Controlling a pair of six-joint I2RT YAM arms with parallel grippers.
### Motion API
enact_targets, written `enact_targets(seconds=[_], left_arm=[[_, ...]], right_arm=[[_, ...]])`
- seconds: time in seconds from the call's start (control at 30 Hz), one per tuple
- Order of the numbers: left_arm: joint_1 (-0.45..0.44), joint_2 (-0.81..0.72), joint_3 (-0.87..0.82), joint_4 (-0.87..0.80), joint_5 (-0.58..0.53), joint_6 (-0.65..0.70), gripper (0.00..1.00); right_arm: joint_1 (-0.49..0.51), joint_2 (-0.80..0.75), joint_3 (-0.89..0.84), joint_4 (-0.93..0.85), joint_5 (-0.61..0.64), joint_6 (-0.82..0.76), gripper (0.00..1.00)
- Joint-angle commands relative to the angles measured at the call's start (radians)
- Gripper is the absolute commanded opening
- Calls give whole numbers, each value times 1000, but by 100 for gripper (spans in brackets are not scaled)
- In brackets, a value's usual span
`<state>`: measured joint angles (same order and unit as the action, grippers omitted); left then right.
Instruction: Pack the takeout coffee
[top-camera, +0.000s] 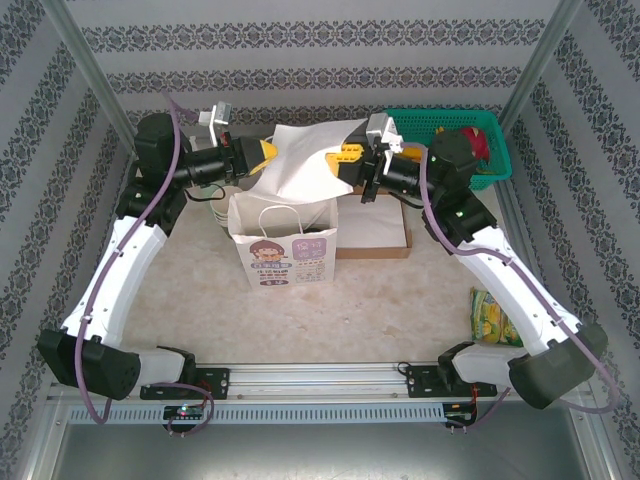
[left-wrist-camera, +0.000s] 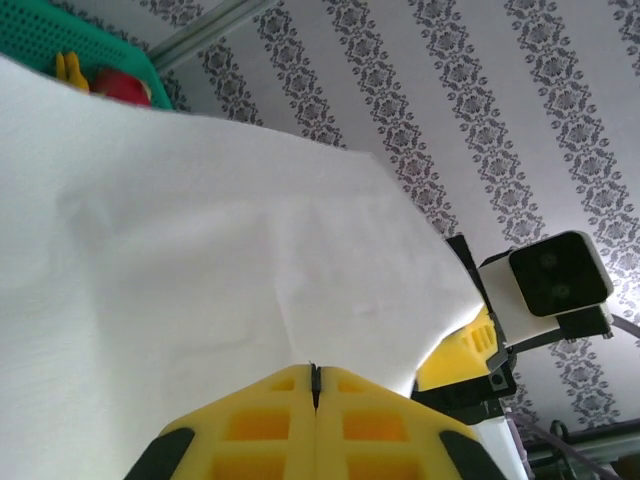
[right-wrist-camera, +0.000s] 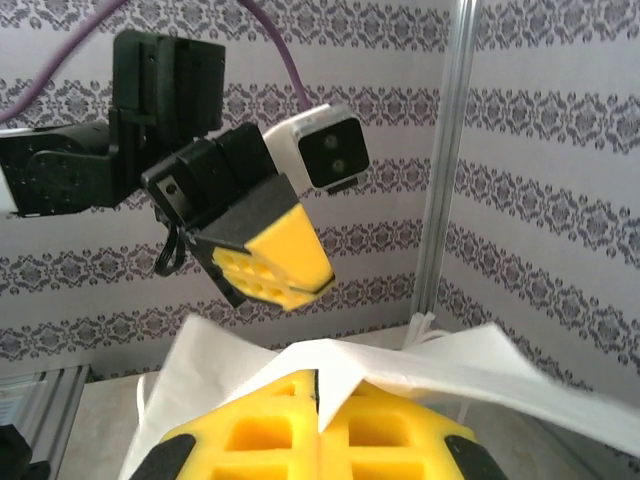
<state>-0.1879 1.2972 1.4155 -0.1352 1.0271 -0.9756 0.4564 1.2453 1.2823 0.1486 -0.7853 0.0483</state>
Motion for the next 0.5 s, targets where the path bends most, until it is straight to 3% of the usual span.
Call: enact_targets(seconds=[0.0, 0.07, 0.1, 0.17, 0.23, 0.37, 0.47], left_arm=[[8, -33, 2, -78, -45, 103, 0], [9, -38, -5, -165, -80, 184, 0], [8, -35, -9, -202, -81, 220, 6], [8, -16, -10, -304, -89, 287, 56], [8, -3, -11, -391, -110, 339, 78], [6, -8, -61, -422, -84, 412, 89], [1, -8, -99, -406, -81, 445, 90]], right_arm=[[9, -51, -60, 41, 50, 44, 1], [5, -61, -107, 52, 70, 72, 0], [4, -62, -122, 51, 73, 83, 0], [-2, -69, -176, 56, 98, 103, 0], [-12, -74, -218, 57, 115, 121, 0], [-37, -77, -281, 31, 108, 154, 1], [-57, -67, -314, 20, 94, 191, 7]])
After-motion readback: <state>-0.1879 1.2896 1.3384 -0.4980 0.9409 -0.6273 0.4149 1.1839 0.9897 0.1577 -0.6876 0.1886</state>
